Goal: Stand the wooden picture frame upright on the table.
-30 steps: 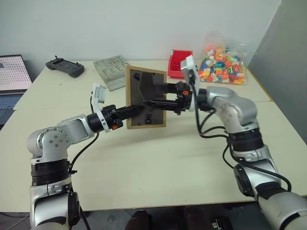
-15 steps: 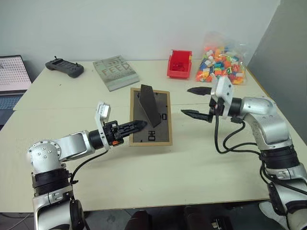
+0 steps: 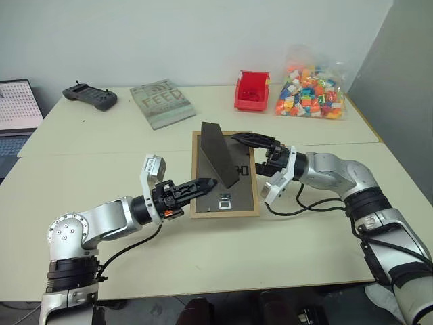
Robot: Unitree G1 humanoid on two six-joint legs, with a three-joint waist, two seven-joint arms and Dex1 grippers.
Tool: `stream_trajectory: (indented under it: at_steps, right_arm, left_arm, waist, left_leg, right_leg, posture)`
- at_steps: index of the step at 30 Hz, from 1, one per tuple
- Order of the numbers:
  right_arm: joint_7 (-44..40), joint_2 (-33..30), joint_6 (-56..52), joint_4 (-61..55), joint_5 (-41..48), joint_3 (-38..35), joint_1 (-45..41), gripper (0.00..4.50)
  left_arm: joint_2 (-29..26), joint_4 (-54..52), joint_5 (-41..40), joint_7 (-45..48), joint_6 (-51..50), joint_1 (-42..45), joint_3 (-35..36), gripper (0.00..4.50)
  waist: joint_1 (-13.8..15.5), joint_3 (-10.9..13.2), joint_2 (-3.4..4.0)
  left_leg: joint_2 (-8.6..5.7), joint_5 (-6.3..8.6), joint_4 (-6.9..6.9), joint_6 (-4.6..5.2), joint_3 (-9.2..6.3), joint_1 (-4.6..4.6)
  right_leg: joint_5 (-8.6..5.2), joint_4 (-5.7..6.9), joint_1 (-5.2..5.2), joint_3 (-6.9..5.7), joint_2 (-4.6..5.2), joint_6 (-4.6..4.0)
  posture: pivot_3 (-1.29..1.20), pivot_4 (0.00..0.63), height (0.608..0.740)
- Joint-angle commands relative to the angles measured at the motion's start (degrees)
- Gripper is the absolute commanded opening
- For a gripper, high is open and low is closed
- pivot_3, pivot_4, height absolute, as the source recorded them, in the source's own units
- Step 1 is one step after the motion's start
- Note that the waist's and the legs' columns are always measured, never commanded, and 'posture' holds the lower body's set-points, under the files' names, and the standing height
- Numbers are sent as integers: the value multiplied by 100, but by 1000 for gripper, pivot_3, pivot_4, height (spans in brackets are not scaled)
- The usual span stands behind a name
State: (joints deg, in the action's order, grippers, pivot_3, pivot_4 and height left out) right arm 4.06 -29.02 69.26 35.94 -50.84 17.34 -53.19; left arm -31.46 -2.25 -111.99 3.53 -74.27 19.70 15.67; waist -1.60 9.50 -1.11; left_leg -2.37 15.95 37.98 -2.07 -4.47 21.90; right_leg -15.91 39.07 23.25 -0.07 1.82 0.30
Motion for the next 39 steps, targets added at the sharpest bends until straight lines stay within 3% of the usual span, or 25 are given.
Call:
stream_trajectory:
  at_steps: [1,4,7,9,11,13,15,18,19,21,24,26,28,33,39]
  right_arm:
    - [430,-98,202,-15,-9,46,-224,2664]
    - [566,-141,205,80,-54,128,-283,1892]
    - [595,-207,221,214,0,192,-360,1678]
    - [447,-275,313,439,242,246,-405,1669]
    - [206,-309,405,702,623,301,-442,1525]
    - [-620,-276,383,1119,1685,481,-452,1379]
    - [-1975,-183,-104,1181,3214,671,-298,1373]
    - [-4559,100,-2491,222,5779,532,220,1368]
    - [-5082,161,-3213,-58,6306,436,330,1367]
    - [-5778,332,-5149,-549,7228,200,428,1365]
    - [-6120,684,-7199,-779,8029,-134,325,1365]
    - [-6028,1077,-7977,-374,8221,-409,123,1364]
    - [-5887,1419,-8369,179,8152,-581,-66,1364]
    - [-5597,2096,-7793,1503,7346,-629,-160,1364]
    - [-5606,2288,-7652,2140,6990,-933,-113,1364]
  left_arm:
    - [-104,-216,-101,105,113,-86,-30,1295]
    - [-124,-270,-101,116,166,-129,-77,1295]
    - [-205,-333,-101,60,256,-161,-105,1295]
    - [-298,-353,-101,-121,419,-179,-44,1994]
    - [-482,-391,-101,-112,501,-157,15,2331]
    - [-708,-366,-101,-268,757,-2,226,2849]
    - [-1078,-445,-101,-377,979,27,407,3347]
    - [-1539,-1066,321,-361,1187,-213,717,3972]
    - [-1625,-1300,481,-318,1217,-294,756,4194]
    - [-1661,-2035,1288,-355,1504,-475,738,4500]
    - [-1396,-2840,2876,-500,2251,-748,563,4500]
    - [-1475,-3426,4362,-163,2775,-1112,66,4500]
    - [-1403,-3754,5248,127,3162,-1490,-355,4500]
    - [-769,-3935,6278,356,3822,-2297,-784,4500]
    - [-588,-3838,6834,821,4110,-2694,-761,4500]
  waist:
    - [-4,-1,-2]
    - [-15,-1,-2]
    - [-25,-1,-2]
    - [-26,-2,-4]
    - [-25,-2,-4]
    - [-27,0,-6]
    - [-30,7,-19]
    - [-34,9,-24]
    - [-47,5,-33]
    - [-40,8,-28]
    - [-15,12,-22]
    - [-8,12,-21]
    - [-11,12,-20]
    - [-6,11,-20]
    - [22,10,-20]
  left_leg:
    - [0,0,1,0,1,0]
    - [1,0,0,0,1,-3]
    - [2,0,-1,1,3,-3]
    - [5,0,-1,1,3,-4]
    - [6,0,-1,1,7,-5]
    - [6,0,-1,2,11,-4]
    - [10,0,-1,3,12,-5]
    - [18,2,0,5,10,-4]
    - [19,2,-1,6,9,-4]
    - [26,9,1,17,7,-1]
    - [21,13,-4,22,7,3]
    - [19,14,-6,22,6,0]
    - [17,14,-13,22,7,-3]
    - [15,14,-13,22,18,-2]
    - [13,23,-8,38,20,-1]
  right_leg:
    - [0,0,0,2,0,0]
    - [0,2,0,3,-2,0]
    - [0,2,0,7,-5,0]
    - [0,2,0,9,-9,0]
    - [0,2,0,14,-10,0]
    - [1,2,0,19,-11,-1]
    - [1,1,-1,19,-11,-1]
    - [2,-5,-6,16,-12,-3]
    - [2,-9,-7,16,-12,-3]
    - [2,-14,-7,14,-12,-4]
    - [4,-13,2,16,-9,-6]
    - [5,-8,3,14,-9,-8]
    - [7,-7,5,15,-11,-13]
    - [7,-9,8,27,-12,-12]
    - [13,-7,7,30,-12,-3]
  posture:
    - [0,150,740]
    - [0,150,740]
    - [0,150,740]
    - [0,150,740]
    - [0,150,740]
    - [0,150,740]
    - [0,150,740]
    - [0,150,740]
    - [0,150,740]
    - [0,150,740]
    - [0,150,740]
    - [0,150,740]
    - [0,150,740]
    - [0,150,740]
    - [0,150,740]
